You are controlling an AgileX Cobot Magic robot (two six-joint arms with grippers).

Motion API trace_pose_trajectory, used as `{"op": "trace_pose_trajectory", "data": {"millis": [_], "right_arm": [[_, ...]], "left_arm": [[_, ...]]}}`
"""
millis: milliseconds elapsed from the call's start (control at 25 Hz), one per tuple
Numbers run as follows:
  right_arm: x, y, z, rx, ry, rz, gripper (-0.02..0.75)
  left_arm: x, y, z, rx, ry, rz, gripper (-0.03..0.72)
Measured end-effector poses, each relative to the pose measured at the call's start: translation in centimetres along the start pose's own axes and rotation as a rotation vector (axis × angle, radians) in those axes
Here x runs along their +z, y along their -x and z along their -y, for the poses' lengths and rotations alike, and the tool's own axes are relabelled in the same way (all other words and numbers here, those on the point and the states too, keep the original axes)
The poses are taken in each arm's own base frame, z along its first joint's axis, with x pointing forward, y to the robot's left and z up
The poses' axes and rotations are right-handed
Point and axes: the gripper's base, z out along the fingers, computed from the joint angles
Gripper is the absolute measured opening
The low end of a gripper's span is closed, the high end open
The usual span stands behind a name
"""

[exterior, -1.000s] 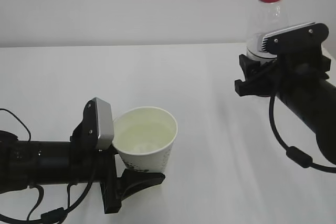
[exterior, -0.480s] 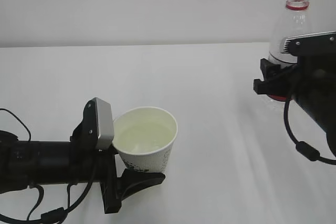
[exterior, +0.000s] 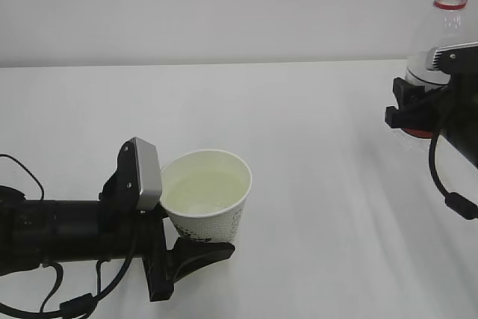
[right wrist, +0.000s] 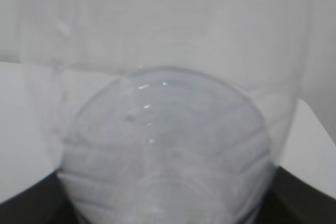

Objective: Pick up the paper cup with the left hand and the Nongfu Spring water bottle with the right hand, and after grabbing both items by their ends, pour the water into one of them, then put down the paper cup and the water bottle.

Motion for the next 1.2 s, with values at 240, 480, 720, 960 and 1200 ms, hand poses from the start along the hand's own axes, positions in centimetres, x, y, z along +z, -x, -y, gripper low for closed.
{"op": "trace_pose_trajectory", "data": {"millis": [240, 480, 720, 960, 1200], "right_arm": [[0.5, -1.1, 0.2, 0.027, 0.002, -0.003, 0.507], [1.1, -2.5, 0.0, 0.062, -0.005, 0.012, 0.506], [1.6, -4.2, 0.1, 0.085, -0.044, -0.001, 0.506], [1.9, -5.1, 0.0, 0.092, -0.044, -0.025, 0.506], [2.9, -5.3, -0.2, 0.094, -0.046, -0.016, 0.506]], "left_arm": [[0.0, 0.0, 0.0, 0.000, 0.000, 0.000, 0.511], [0.0, 0.0, 0.0, -0.002, 0.003, 0.001, 0.511], [0.0, 0.0, 0.0, -0.002, 0.003, 0.001, 0.511], [0.0, 0.0, -0.1, -0.006, 0.010, 0.002, 0.511], [0.0, 0.0, -0.1, -0.008, 0.014, 0.002, 0.510]]}}
